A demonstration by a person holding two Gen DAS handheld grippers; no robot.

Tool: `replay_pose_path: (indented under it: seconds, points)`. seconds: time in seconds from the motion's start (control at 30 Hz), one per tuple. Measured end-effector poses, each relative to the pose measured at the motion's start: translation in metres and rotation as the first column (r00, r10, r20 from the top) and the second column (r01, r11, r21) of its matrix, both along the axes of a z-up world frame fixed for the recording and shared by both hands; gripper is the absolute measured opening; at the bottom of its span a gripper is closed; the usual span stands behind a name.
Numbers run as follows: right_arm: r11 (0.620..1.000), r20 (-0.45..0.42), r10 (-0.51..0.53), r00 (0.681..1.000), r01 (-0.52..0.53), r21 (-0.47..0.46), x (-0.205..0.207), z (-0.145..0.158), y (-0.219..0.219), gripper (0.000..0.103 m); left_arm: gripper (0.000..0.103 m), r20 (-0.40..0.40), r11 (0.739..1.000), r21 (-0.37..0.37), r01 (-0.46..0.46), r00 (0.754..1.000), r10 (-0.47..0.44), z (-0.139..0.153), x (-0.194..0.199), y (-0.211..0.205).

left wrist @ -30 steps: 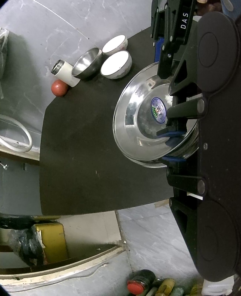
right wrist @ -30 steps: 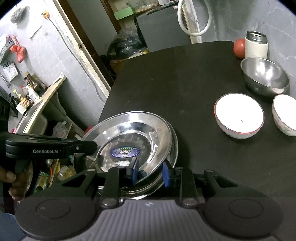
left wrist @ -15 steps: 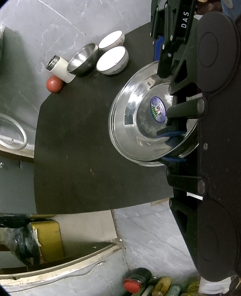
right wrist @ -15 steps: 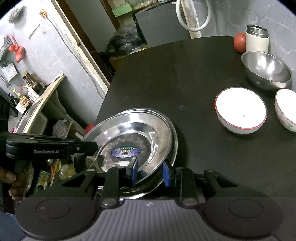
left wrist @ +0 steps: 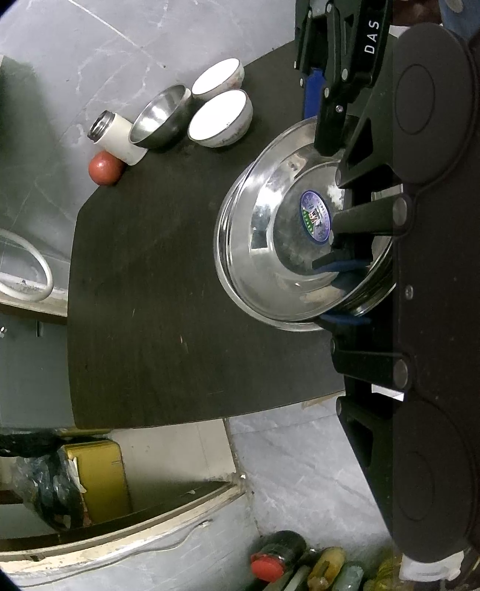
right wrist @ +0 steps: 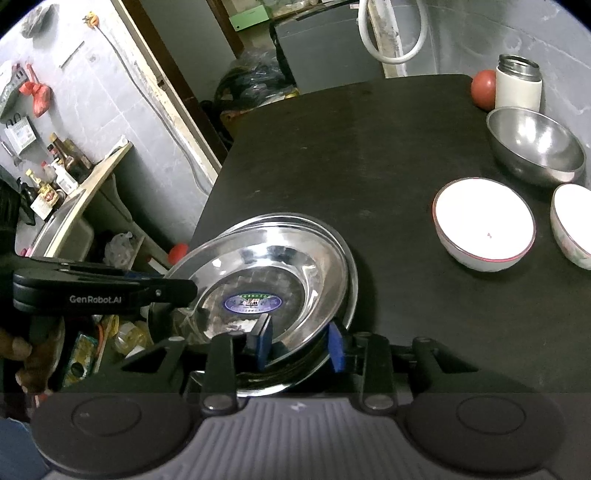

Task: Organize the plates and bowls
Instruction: 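Carry the small steel plate with the right tool onto the plate stack, then release the plate and move the right tool toward the steel bowl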

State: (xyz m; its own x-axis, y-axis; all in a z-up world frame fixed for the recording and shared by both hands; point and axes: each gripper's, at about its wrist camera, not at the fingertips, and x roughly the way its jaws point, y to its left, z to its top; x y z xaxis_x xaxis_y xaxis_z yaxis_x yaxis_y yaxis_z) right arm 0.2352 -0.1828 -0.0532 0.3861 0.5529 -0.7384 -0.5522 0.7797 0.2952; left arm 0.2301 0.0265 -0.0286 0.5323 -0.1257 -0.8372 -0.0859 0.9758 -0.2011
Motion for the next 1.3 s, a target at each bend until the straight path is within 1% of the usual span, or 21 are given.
replay_pose_path:
  seconds: [0.17, 0.27, 0.33, 0.37, 0.4, 0.47, 0.53, 0.6, 0.67, 0.73, 0.77, 0.8, 0.83, 0.93, 0.97, 1.0, 1.1, 1.13, 1.2, 1.3]
  points:
    - [1.0, 0.002, 0.001, 1.0, -0.001, -0.003, 0.0, 0.0, 0.001, 0.037, 0.027, 0.0, 1.0, 0.013, 0.006, 1.0, -0.006, 0.0, -0.001, -0.001]
    - [1.0, 0.003, 0.008, 1.0, -0.008, -0.006, 0.0, 0.0, 0.002, 0.041, 0.027, -0.002, 1.0, 0.021, 0.011, 1.0, -0.011, 0.001, -0.001, -0.002]
    - [1.0, 0.01, 0.013, 1.0, -0.013, -0.014, -0.001, 0.0, 0.003, 0.054, 0.027, -0.004, 0.999, 0.033, 0.009, 1.0, -0.009, 0.001, 0.0, -0.004]
    - [1.0, 0.014, 0.012, 1.0, -0.012, -0.019, -0.002, 0.0, 0.004, 0.056, 0.03, -0.006, 0.999, 0.042, 0.007, 1.0, -0.007, 0.001, 0.0, -0.005]
    - [1.0, 0.017, 0.011, 1.0, -0.011, -0.018, -0.002, 0.001, 0.004, 0.057, 0.035, -0.012, 0.999, 0.051, 0.003, 1.0, -0.002, 0.001, 0.001, -0.006]
    - [1.0, 0.017, 0.009, 1.0, -0.009, -0.016, -0.001, 0.0, 0.004, 0.059, 0.036, -0.032, 0.997, 0.071, -0.015, 0.999, 0.017, -0.001, 0.002, -0.005]
    - [1.0, 0.016, 0.005, 1.0, -0.005, -0.015, -0.001, 0.0, 0.003, 0.065, 0.039, -0.029, 0.998, 0.058, -0.023, 0.999, 0.025, -0.001, 0.001, -0.002]
    - [1.0, 0.018, 0.003, 1.0, -0.003, -0.014, -0.001, 0.0, 0.003, 0.069, 0.05, -0.019, 0.998, 0.057, -0.019, 1.0, 0.02, 0.0, 0.0, -0.002]
    - [1.0, 0.02, 0.003, 1.0, -0.003, -0.015, -0.002, 0.0, 0.003, 0.071, 0.058, -0.009, 0.998, 0.065, -0.009, 1.0, 0.01, 0.002, -0.001, -0.004]
    - [1.0, 0.023, 0.001, 1.0, -0.001, -0.015, -0.001, 0.0, 0.001, 0.075, 0.059, -0.005, 0.998, 0.067, -0.001, 1.0, 0.002, 0.003, -0.002, -0.005]
    - [1.0, 0.025, -0.001, 1.0, 0.001, -0.015, -0.003, 0.0, 0.001, 0.076, 0.061, -0.005, 0.998, 0.067, 0.001, 1.0, 0.0, 0.003, -0.002, -0.005]
    - [1.0, 0.027, -0.005, 1.0, 0.005, -0.015, -0.003, 0.0, 0.0, 0.078, 0.066, -0.004, 0.998, 0.069, -0.002, 1.0, 0.002, 0.003, -0.002, -0.005]
    - [1.0, 0.028, -0.008, 1.0, 0.009, -0.014, -0.003, 0.001, -0.001, 0.082, 0.069, -0.002, 0.997, 0.076, -0.008, 1.0, 0.008, 0.003, -0.002, -0.005]
    - [1.0, 0.03, -0.02, 0.999, 0.021, -0.008, -0.003, 0.001, -0.003, 0.086, 0.071, 0.009, 0.995, 0.097, -0.026, 1.0, 0.025, 0.004, -0.003, -0.004]
    - [1.0, 0.03, -0.024, 0.999, 0.024, -0.006, -0.004, 0.001, -0.004, 0.088, 0.077, 0.01, 0.994, 0.102, -0.033, 0.999, 0.032, 0.005, -0.002, -0.004]
    - [1.0, 0.03, -0.027, 0.999, 0.028, -0.005, -0.003, 0.001, -0.005, 0.09, 0.085, 0.012, 0.993, 0.107, -0.04, 0.999, 0.039, 0.005, -0.002, -0.003]
    - [0.999, 0.033, -0.039, 0.999, 0.039, 0.0, -0.003, 0.001, -0.008, 0.096, 0.091, 0.039, 0.991, 0.12, -0.062, 0.998, 0.058, 0.008, -0.003, -0.002]
    - [0.999, 0.033, -0.044, 0.998, 0.044, 0.002, -0.003, 0.001, -0.009, 0.098, 0.092, 0.047, 0.991, 0.119, -0.068, 0.997, 0.063, 0.009, -0.003, -0.001]
    - [0.998, 0.039, -0.056, 0.998, 0.056, 0.012, -0.004, 0.001, -0.013, 0.098, 0.097, 0.054, 0.99, 0.116, -0.082, 0.996, 0.076, 0.011, -0.001, 0.001]
    - [0.996, 0.068, -0.075, 0.995, 0.073, 0.043, -0.005, 0.007, -0.02, 0.098, 0.102, 0.067, 0.989, 0.103, -0.103, 0.993, 0.096, 0.013, 0.005, 0.004]
